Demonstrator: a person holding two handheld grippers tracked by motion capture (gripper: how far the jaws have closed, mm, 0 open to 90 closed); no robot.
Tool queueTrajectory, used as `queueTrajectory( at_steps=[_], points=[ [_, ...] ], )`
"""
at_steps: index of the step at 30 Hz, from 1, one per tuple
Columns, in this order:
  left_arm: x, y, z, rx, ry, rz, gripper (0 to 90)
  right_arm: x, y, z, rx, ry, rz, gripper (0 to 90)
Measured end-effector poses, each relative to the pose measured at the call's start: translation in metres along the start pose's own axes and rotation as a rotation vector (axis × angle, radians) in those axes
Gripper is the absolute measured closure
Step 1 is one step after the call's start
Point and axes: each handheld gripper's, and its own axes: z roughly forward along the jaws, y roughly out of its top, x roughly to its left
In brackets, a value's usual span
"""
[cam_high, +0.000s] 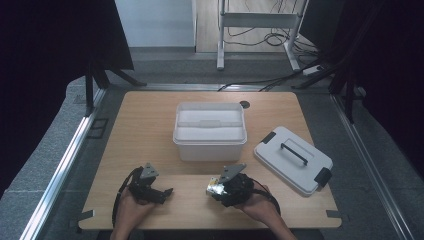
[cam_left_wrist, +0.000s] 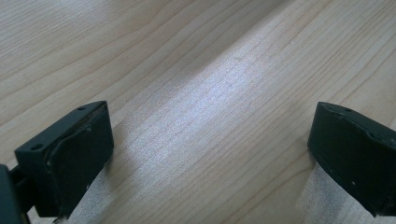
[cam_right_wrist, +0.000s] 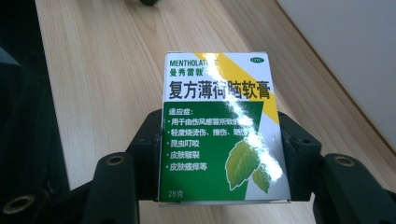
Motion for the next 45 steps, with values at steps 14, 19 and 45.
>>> queueTrajectory(
  at_steps=[14, 19, 45],
  points=[
    [-0.001, 0.0, 0.0, 0.0, 0.004, -0.006, 0.3, 0.003, -0.052, -0.028, 0.012, -0.082, 0.07, 44.3],
    [-0.001, 0.0, 0.0, 0.0, 0.005, -0.007, 0.3, 0.005, -0.066, -0.029, 0.024, -0.103, 0.081, 44.3],
    [-0.001, 0.0, 0.0, 0.0, -0.006, 0.001, 0.0, -0.025, -0.076, -0.057, -0.1, -0.064, 0.198, 23.0]
  ],
)
